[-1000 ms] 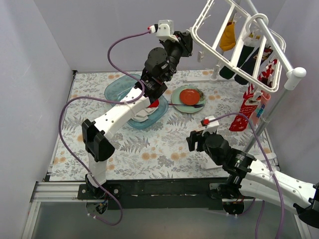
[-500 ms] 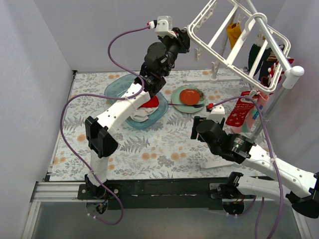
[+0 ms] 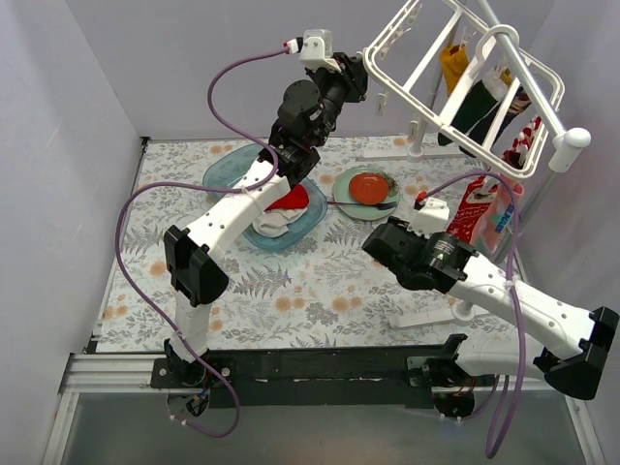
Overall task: Remove the socks clipped to the hanger
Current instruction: Remove the sock from the hanger.
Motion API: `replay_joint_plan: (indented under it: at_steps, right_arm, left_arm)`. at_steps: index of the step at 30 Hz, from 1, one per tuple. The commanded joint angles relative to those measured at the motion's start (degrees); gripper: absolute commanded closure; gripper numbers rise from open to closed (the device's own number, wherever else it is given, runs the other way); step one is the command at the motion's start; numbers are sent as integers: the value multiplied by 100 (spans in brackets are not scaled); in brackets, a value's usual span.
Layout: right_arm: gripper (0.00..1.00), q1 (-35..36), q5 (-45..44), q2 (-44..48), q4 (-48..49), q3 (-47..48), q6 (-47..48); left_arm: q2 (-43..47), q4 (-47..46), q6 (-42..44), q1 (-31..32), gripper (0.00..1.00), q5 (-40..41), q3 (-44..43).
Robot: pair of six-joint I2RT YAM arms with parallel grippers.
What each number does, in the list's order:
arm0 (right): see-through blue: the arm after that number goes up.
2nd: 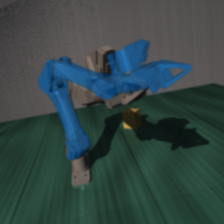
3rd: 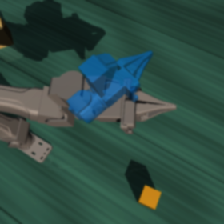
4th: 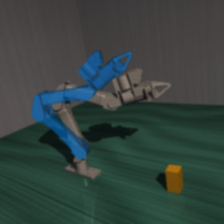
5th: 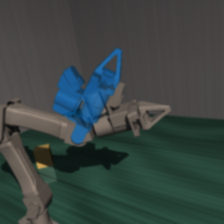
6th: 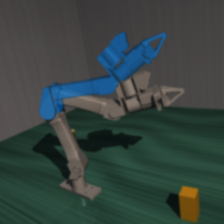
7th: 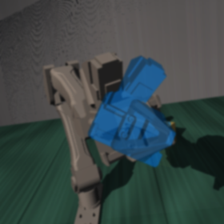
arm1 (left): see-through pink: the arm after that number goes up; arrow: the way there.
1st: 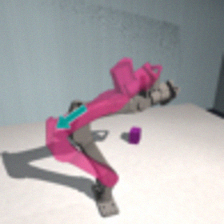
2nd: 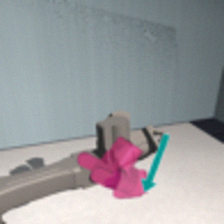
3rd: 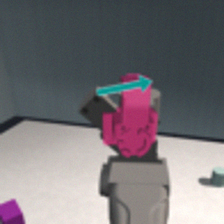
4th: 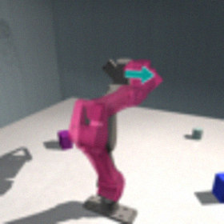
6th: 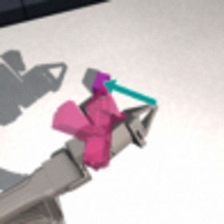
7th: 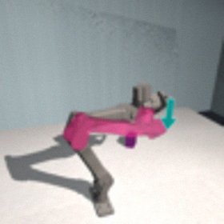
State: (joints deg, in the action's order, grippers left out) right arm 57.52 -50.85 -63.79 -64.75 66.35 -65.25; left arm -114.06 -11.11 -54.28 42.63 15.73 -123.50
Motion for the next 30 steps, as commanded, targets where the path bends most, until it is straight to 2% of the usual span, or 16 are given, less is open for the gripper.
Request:
replay_joint_plan:
  at_steps: [1, 6, 11, 16, 30]
  right_arm:
    - [7, 32, -540, -195, -996, 195, -1033]
    - [1, 23, -1101, -134, -995, -235, -1340]
    - [2, -30, -1812, -177, -978, -394, -1341]
    - [1, -740, -1893, -608, -969, -316, -1113]
    - [2, -1515, -2561, -1496, -996, -324, -1235]
  left_arm:
    - [86, 74, 5, -141, 100, 89, -183]
    - [112, 101, 5, -176, 100, 62, -174]
    - [138, 109, -30, -211, 100, 36, -148]
    - [138, 92, -30, -229, 100, 18, -122]
    - [121, 83, -118, -299, 100, -78, -60]
